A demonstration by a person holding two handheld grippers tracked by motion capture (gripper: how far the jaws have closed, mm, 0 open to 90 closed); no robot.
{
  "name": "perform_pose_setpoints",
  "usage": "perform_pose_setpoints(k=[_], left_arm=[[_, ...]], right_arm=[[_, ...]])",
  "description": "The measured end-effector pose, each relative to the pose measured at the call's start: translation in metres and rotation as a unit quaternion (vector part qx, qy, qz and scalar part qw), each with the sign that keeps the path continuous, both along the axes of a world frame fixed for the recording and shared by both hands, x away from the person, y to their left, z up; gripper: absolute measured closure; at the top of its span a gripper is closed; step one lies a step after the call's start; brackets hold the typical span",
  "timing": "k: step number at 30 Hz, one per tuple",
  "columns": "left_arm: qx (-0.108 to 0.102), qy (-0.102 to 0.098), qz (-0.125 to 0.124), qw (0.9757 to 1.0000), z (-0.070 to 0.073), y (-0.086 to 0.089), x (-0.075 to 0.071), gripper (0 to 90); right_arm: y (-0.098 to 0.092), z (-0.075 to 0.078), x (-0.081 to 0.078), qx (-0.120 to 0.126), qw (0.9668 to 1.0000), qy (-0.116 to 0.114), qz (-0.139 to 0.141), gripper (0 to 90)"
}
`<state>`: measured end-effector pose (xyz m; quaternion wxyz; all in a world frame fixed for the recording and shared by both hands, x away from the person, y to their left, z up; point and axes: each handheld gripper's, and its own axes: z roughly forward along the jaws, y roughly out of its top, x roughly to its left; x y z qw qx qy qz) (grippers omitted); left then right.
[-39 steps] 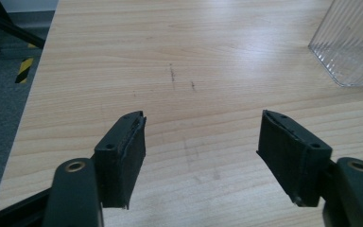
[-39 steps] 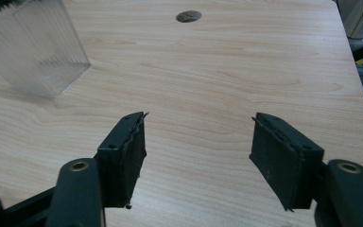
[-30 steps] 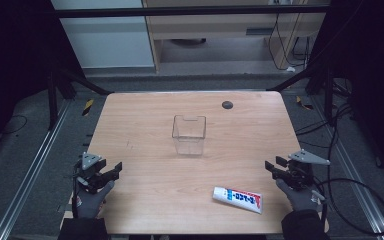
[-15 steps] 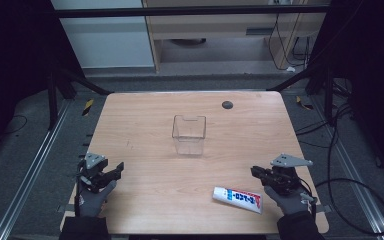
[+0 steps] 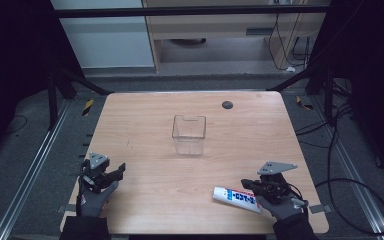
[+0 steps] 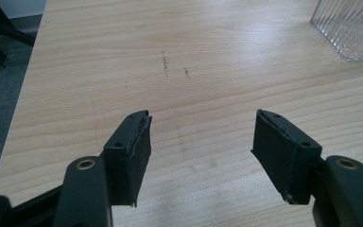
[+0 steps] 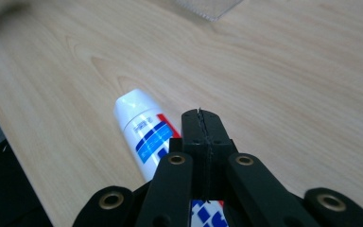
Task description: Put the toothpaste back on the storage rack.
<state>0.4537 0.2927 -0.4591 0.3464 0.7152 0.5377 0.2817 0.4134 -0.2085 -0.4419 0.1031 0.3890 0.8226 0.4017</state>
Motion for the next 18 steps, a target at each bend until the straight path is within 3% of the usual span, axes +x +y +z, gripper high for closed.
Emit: perform_pose_setpoints(k=[8,18], left_arm=[[0.003,0.001,-0.002,1.0,-0.001,-0.002,0.0,36.4],[0.01,0.002,-0.002,0.9999,-0.001,-0.003,0.001,36.1]], right_arm=[[0.004,-0.009,-0.011,-0.006,0.9993,0.025,0.025,90.0],[0.007,-0.02,-0.023,-0.036,0.9966,0.059,0.046,90.0]])
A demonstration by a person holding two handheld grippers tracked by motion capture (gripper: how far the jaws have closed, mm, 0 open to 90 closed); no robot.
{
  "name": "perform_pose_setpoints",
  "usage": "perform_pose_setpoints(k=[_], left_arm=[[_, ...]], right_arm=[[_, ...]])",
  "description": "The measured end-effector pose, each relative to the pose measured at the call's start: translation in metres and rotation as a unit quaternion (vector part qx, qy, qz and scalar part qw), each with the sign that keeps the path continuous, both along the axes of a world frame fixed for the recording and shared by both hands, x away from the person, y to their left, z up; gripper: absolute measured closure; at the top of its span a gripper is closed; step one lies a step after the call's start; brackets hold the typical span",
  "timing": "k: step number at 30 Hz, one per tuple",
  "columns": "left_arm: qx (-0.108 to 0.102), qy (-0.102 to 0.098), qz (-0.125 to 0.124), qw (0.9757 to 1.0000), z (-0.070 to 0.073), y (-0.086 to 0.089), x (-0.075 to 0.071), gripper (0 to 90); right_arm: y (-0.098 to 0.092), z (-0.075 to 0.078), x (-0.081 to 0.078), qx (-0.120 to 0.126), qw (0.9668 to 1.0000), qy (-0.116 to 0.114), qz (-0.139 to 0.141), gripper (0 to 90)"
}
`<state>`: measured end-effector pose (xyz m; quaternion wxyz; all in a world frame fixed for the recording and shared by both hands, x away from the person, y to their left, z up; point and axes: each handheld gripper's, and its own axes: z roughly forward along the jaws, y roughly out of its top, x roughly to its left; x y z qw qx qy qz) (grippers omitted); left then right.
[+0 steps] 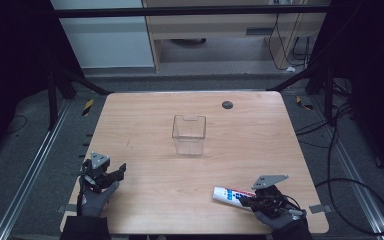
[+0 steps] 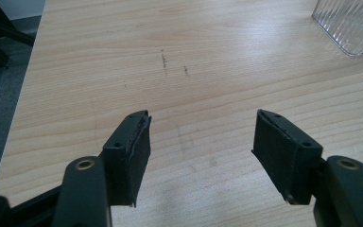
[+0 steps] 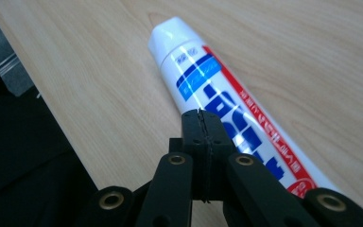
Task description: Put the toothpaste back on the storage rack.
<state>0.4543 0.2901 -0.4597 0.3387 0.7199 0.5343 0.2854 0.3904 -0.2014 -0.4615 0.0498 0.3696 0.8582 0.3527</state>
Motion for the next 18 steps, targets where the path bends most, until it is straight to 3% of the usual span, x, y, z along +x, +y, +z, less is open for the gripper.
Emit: perform_pose_setpoints(k=[9,13,14,18], left_arm=[[0.0,0.0,0.001,1.0,0.0,0.001,0.0,36.1],[0.0,0.001,0.001,1.0,0.0,0.001,0.001,36.1],[0.0,0.0,0.0,1.0,0.0,0.0,0.0,36.1],[0.0,-0.001,0.0,1.0,0.0,0.0,0.0,36.1]], right_arm=[[0.0,-0.011,-0.002,-0.031,0.9991,0.03,0.001,90.0],[0.0,-0.013,-0.001,-0.041,0.9986,0.034,-0.003,90.0],[-0.001,-0.014,0.0,-0.049,0.9985,0.024,-0.002,90.0],[-0.003,-0.013,0.001,-0.048,0.9984,0.029,-0.01,90.0]])
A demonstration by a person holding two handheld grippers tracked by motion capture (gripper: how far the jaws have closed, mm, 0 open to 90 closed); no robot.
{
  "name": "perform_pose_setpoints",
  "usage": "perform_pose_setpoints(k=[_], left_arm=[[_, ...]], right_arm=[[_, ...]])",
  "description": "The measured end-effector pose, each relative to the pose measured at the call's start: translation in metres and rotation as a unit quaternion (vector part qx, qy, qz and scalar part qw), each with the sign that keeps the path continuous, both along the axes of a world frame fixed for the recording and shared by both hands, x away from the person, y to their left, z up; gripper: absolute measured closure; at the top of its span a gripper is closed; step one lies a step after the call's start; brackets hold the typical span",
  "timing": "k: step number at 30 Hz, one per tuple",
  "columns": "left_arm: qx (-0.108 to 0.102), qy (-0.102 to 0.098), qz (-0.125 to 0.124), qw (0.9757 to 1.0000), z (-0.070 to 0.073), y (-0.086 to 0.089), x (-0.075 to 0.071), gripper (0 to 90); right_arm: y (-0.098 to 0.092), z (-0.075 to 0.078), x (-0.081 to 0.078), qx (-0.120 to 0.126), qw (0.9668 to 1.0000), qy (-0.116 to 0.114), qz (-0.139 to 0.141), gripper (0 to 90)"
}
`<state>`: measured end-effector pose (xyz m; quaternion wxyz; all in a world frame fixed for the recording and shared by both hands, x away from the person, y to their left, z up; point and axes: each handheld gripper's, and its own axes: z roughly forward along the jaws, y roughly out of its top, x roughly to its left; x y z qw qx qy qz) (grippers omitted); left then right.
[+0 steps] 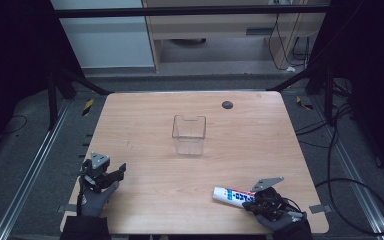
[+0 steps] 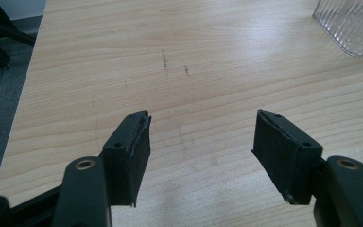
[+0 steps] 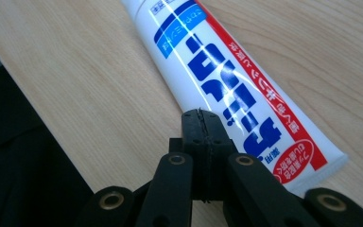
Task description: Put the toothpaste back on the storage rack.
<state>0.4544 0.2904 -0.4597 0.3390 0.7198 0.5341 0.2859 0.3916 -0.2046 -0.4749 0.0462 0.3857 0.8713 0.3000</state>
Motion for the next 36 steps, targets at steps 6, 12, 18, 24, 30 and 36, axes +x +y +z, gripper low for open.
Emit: perform_pose_setpoints(k=[6,12,18,24,30,36], left_arm=[[0.002,0.001,-0.001,1.0,0.0,0.0,0.0,36.1],[0.004,0.003,-0.002,1.0,-0.001,-0.001,0.001,35.9],[0.006,0.003,-0.004,1.0,-0.002,-0.002,0.001,35.9],[0.007,0.003,-0.004,1.0,-0.002,-0.002,0.002,35.8],[0.011,0.005,-0.007,0.9999,-0.002,-0.004,0.003,35.8],[0.012,0.004,-0.007,0.9999,-0.002,-0.004,0.003,35.9]], right_arm=[[-0.002,0.001,0.002,-0.016,0.9995,-0.01,-0.025,90.0],[-0.009,0.0,0.01,-0.019,0.9977,-0.021,-0.062,90.0],[-0.009,-0.001,0.019,-0.02,0.996,-0.027,-0.083,90.0],[-0.008,-0.002,0.035,-0.016,0.9944,-0.031,-0.099,90.0],[-0.007,-0.004,0.047,-0.009,0.9928,-0.031,-0.116,90.0],[0.0,-0.004,0.054,-0.004,0.9919,-0.034,-0.123,90.0]])
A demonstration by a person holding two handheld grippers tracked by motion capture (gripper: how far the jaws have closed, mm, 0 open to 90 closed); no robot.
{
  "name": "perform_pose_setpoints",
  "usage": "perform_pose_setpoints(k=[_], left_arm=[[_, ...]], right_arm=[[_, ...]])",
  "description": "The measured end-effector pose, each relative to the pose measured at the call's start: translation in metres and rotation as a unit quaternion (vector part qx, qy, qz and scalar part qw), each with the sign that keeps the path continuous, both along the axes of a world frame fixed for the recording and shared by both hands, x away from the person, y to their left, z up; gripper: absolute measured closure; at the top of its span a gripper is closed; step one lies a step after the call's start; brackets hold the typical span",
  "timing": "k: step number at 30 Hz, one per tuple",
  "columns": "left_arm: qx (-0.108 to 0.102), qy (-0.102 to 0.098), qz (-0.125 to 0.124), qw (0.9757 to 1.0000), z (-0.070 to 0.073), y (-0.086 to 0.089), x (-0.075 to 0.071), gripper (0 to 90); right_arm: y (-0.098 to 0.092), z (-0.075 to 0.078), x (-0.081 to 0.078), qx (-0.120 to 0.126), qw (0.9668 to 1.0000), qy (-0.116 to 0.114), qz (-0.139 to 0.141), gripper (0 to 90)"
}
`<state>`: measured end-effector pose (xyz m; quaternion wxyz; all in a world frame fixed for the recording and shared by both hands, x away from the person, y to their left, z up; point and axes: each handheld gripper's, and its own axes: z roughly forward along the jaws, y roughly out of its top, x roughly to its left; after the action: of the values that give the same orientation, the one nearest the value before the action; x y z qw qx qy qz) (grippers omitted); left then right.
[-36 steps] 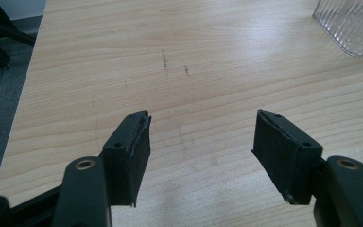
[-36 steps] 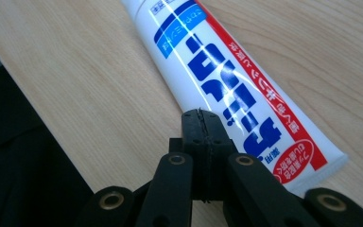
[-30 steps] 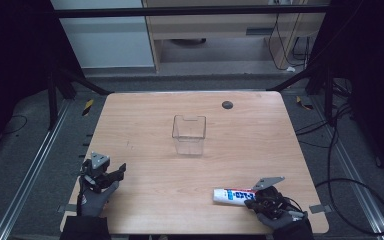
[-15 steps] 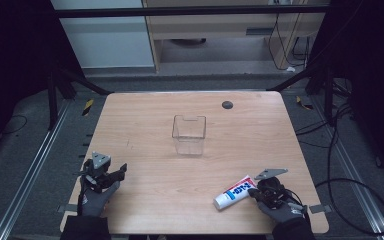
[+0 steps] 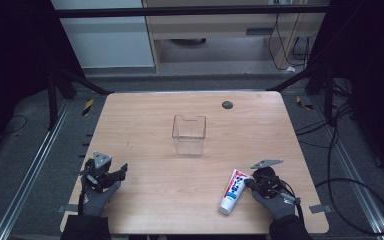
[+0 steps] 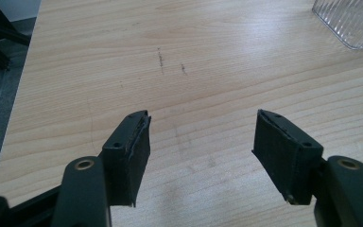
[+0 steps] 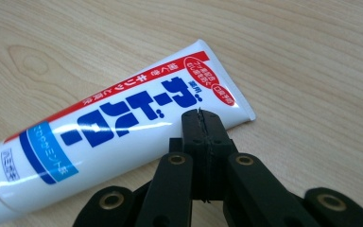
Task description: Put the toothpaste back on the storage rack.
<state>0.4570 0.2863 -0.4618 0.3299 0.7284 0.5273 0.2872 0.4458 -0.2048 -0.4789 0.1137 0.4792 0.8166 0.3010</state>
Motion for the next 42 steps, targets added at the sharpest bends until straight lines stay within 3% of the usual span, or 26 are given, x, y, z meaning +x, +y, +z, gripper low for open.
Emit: perform_pose_setpoints(k=[14,34,37,39,42], left_arm=[[0.0,0.0,0.0,1.0,0.0,0.0,0.0,35.8],[-0.002,0.0,-0.001,1.0,0.0,0.001,0.0,35.7],[-0.003,0.0,-0.001,1.0,0.0,0.001,0.0,35.6],[-0.003,0.001,-0.001,1.0,0.0,0.002,0.0,35.4],[-0.004,0.002,0.0,1.0,-0.001,0.002,0.001,35.1]], right_arm=[[0.024,-0.002,0.02,-0.003,0.9999,-0.001,0.013,90.0],[0.05,-0.004,0.028,-0.004,0.9993,0.004,0.036,90.0],[0.05,-0.003,0.027,0.0,0.9995,-0.002,0.032,90.0],[0.043,0.003,0.026,0.003,0.9993,-0.03,0.02,89.4],[0.038,0.009,0.024,0.008,0.999,-0.042,0.012,86.1]])
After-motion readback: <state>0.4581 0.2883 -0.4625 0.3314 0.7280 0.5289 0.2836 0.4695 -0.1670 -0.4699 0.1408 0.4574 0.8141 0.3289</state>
